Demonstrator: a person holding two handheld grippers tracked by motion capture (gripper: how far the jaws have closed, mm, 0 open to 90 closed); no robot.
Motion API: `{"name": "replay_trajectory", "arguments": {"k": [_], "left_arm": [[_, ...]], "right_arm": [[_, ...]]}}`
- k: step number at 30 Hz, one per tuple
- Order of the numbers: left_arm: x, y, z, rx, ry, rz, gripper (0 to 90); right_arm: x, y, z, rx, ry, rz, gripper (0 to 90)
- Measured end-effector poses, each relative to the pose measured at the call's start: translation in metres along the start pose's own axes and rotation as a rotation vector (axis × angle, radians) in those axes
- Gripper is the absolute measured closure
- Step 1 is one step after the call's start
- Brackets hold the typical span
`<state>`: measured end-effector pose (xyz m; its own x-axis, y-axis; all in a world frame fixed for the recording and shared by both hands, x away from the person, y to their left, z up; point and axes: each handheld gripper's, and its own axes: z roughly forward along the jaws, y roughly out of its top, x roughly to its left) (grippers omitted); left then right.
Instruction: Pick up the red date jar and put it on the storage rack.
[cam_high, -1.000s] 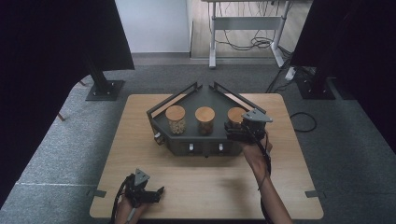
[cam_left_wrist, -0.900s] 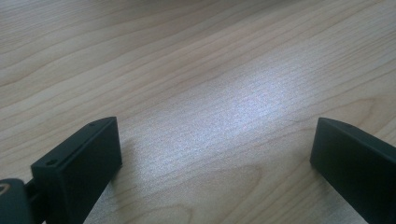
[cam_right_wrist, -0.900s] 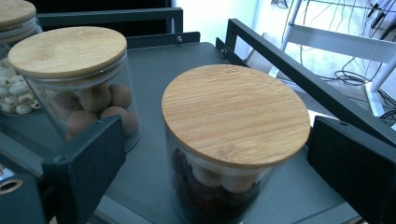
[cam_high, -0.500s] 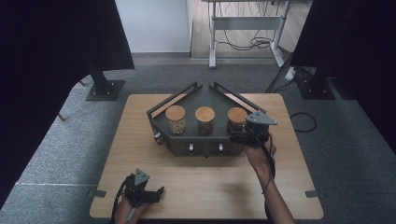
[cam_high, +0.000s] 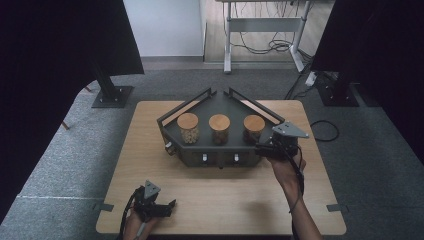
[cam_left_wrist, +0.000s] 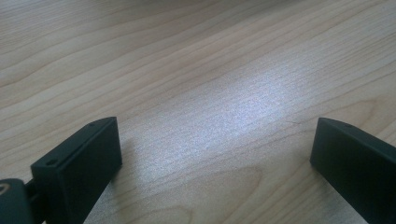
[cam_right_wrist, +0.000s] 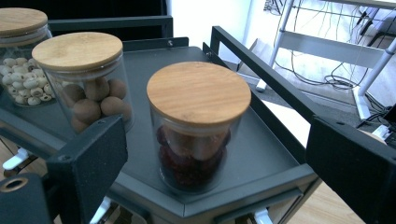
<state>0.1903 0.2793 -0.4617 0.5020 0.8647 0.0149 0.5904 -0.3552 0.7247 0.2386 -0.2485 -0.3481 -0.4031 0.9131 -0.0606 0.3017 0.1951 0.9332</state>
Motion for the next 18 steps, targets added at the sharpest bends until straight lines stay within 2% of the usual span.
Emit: {"name": "replay_trajectory", "arguments": {"k": [18], "left_arm": [[-0.001, -0.001, -0.001, 0.0, 0.001, 0.0, 1.7]], "right_arm": [[-0.001, -0.018, -0.02, 0.011, 0.0, -0.006, 5.2]]}}
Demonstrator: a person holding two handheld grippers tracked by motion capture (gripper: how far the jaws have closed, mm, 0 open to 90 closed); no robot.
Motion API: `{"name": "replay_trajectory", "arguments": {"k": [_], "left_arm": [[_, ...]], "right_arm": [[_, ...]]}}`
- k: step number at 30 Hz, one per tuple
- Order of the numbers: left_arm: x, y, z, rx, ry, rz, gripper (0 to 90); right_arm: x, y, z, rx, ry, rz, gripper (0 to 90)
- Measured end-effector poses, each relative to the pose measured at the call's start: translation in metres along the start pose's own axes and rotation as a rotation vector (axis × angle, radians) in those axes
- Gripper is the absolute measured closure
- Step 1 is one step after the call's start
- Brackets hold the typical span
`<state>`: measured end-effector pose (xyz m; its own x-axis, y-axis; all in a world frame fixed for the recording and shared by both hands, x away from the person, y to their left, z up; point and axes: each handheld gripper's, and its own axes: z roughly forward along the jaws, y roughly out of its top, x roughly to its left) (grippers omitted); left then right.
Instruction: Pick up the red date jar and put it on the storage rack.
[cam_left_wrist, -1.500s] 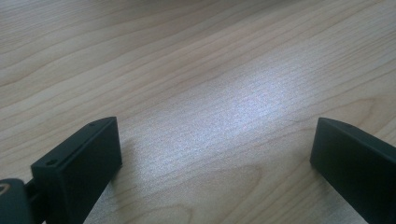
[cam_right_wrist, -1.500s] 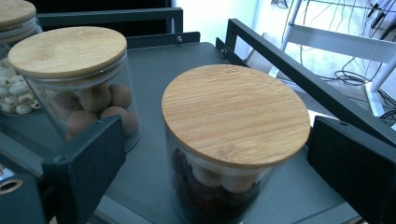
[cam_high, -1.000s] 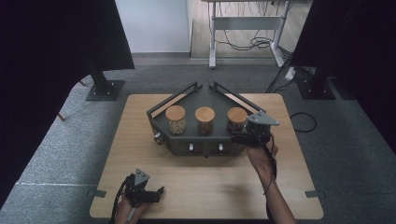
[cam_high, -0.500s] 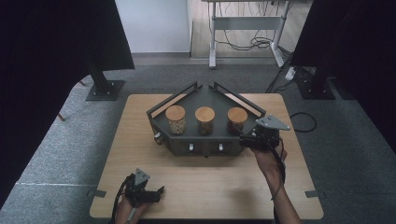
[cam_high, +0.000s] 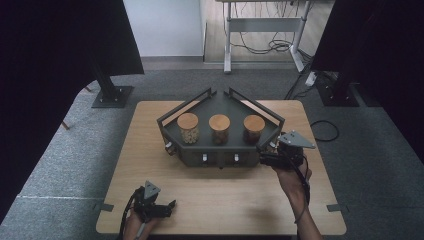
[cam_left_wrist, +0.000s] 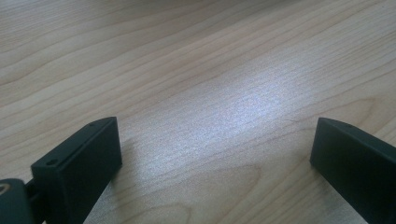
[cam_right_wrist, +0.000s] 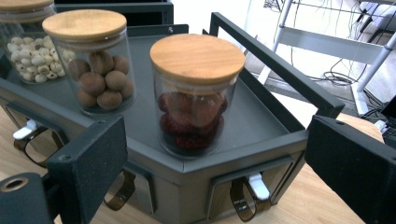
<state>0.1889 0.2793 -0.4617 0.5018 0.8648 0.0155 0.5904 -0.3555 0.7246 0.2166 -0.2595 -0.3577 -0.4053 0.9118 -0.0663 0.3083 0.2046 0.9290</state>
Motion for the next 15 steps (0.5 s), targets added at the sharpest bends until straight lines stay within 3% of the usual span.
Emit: {"name": "replay_trajectory", "arguments": {"k": [15], "left_arm": [[0.0, 0.0, 0.0, -0.003, 0.0, -0.004, 1.7]], "right_arm": [[-0.001, -0.014, -0.012, 0.009, 0.001, 0.003, 5.5]]}}
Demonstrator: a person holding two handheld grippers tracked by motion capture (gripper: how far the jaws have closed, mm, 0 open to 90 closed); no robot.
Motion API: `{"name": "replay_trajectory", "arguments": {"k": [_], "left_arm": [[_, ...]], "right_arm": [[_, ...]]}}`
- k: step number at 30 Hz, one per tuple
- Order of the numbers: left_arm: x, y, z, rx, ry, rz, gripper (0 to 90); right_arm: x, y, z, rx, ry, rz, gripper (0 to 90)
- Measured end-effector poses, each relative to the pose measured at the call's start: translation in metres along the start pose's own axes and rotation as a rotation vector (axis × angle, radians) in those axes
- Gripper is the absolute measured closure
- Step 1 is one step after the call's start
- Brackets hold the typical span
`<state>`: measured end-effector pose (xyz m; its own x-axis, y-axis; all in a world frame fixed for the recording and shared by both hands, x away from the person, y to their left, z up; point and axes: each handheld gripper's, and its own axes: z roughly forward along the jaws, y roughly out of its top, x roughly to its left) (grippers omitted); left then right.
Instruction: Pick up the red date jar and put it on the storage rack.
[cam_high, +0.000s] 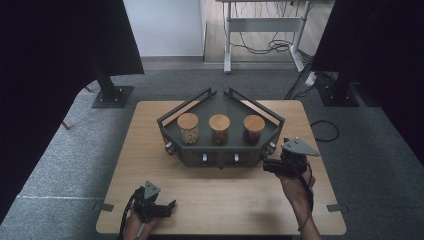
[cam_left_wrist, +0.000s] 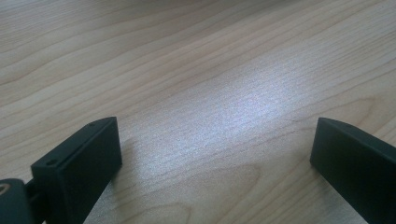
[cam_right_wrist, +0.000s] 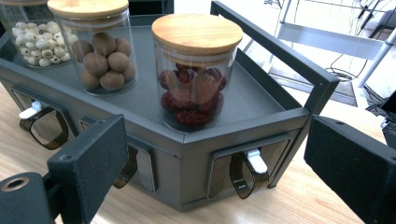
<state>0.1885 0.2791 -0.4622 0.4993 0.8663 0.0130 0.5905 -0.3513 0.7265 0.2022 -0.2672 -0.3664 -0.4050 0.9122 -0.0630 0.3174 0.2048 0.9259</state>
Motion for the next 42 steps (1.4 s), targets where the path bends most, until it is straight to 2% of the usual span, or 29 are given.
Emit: {"name": "replay_trajectory", "arguments": {"k": [18, 42], "left_arm": [[0.0, 0.0, 0.0, 0.0, 0.001, -0.001, 1.7], [-0.001, 0.0, -0.001, 0.001, 0.002, 0.0, 1.7]], "right_arm": [[0.0, -0.006, -0.004, 0.0, -0.004, -0.003, 5.7], [0.002, -0.029, -0.023, 0.009, -0.02, -0.003, 5.8]]}}
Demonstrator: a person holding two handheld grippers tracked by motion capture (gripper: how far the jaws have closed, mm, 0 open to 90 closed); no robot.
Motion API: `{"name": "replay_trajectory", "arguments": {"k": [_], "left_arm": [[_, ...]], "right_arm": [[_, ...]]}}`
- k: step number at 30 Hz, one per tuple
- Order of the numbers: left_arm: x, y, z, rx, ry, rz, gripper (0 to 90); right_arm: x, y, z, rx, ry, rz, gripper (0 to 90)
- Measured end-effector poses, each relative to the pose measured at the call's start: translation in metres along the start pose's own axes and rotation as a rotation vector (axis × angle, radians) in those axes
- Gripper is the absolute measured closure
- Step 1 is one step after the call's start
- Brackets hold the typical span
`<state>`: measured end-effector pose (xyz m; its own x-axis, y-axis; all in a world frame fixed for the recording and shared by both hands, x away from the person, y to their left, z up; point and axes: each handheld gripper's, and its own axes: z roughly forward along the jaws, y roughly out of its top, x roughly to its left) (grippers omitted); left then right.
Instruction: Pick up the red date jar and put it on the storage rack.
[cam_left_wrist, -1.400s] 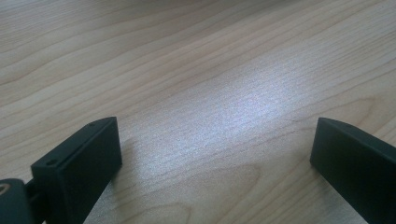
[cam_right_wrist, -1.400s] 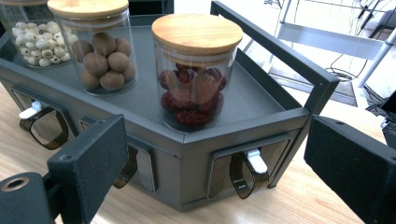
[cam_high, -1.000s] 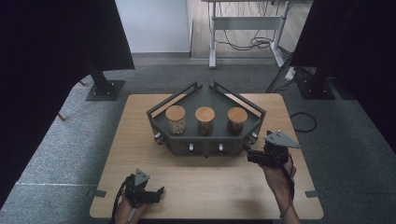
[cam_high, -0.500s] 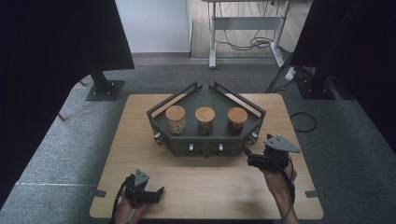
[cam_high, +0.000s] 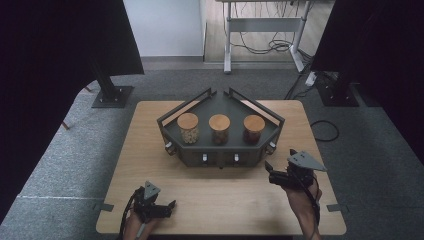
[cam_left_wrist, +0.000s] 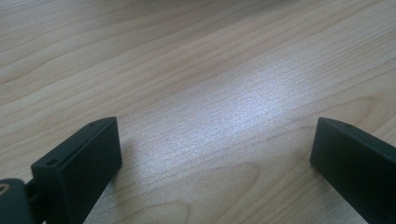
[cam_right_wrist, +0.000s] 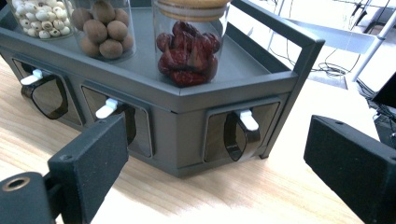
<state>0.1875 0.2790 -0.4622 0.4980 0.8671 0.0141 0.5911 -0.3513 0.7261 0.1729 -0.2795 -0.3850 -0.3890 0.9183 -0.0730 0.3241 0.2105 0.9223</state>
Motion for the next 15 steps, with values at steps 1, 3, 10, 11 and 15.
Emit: {"name": "replay_trajectory", "arguments": {"k": [1, 3, 10, 11, 15], "left_arm": [[0.0, 0.0, 0.0, 0.0, 0.0, 0.0, 1.7], [0.0, 0.0, 0.0, -0.001, 0.0, -0.001, 1.7], [0.0, 0.0, 0.0, 0.0, 0.0, 0.0, 1.7], [0.0, 0.0, 0.0, 0.0, 0.0, 0.0, 1.7], [0.0, 0.0, 0.0, 0.0, 0.0, 0.0, 1.7]], "right_arm": [[0.0, -0.002, -0.001, 0.002, -0.001, 0.001, 5.7], [-0.001, -0.004, -0.002, 0.003, -0.002, 0.004, 5.7], [-0.002, -0.012, -0.005, 0.013, -0.007, 0.003, 5.7], [-0.002, -0.012, -0.005, 0.013, -0.007, 0.003, 5.7], [-0.002, -0.017, -0.007, 0.018, -0.01, 0.002, 5.7]]}}
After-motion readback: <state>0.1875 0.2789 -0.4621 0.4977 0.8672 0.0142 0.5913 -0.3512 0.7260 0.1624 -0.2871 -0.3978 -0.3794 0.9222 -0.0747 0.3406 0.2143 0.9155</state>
